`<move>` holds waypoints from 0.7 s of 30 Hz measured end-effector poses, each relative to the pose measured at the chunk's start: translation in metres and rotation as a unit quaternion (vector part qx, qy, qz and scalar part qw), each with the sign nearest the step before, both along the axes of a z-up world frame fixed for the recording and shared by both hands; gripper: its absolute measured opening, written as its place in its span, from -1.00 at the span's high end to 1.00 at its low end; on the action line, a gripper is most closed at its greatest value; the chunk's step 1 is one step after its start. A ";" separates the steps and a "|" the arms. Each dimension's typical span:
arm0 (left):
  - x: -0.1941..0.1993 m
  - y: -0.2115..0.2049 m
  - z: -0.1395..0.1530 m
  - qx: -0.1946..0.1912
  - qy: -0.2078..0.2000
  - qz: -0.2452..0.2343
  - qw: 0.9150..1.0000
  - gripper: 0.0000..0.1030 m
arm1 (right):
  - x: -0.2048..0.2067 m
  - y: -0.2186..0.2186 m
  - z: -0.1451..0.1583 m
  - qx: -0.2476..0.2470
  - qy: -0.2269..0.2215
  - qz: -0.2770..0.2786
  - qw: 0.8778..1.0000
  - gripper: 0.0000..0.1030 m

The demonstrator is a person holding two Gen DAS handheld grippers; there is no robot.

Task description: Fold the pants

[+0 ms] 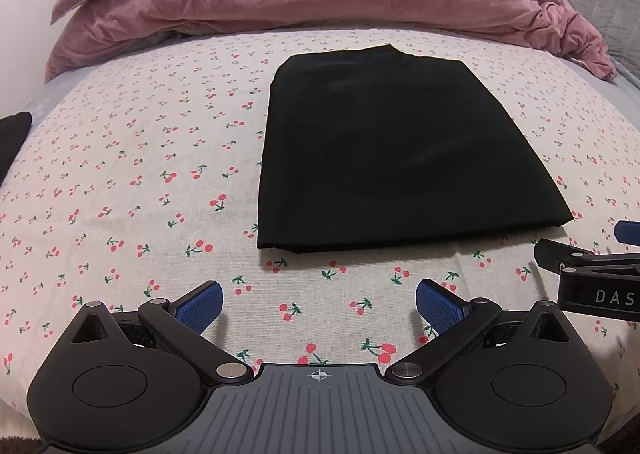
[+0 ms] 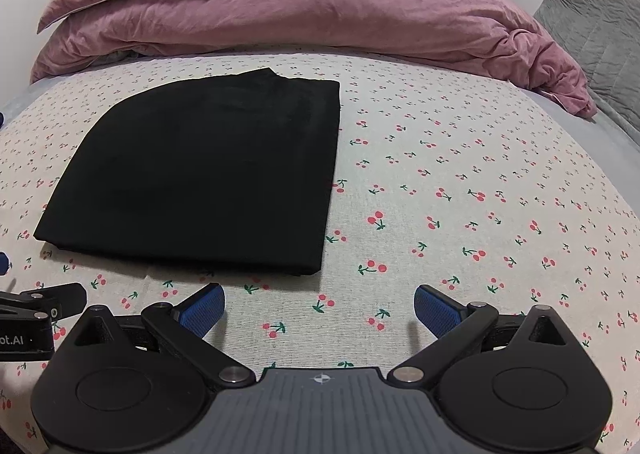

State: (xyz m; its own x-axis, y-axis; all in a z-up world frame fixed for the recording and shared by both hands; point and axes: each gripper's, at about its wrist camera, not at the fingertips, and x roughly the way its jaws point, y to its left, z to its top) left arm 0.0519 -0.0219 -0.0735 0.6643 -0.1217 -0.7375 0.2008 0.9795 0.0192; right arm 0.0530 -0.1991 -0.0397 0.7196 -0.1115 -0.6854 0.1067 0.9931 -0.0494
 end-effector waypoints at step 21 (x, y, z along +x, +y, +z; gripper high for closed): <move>-0.002 -0.001 0.000 0.001 -0.003 -0.004 1.000 -1.00 | 0.000 0.002 -0.001 0.003 0.002 0.001 1.000 -0.96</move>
State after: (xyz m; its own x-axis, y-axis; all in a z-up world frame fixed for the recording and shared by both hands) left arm 0.0497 -0.0231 -0.0731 0.6673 -0.1262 -0.7341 0.2094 0.9776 0.0223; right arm 0.0528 -0.1975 -0.0405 0.7178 -0.1061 -0.6882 0.1046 0.9935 -0.0440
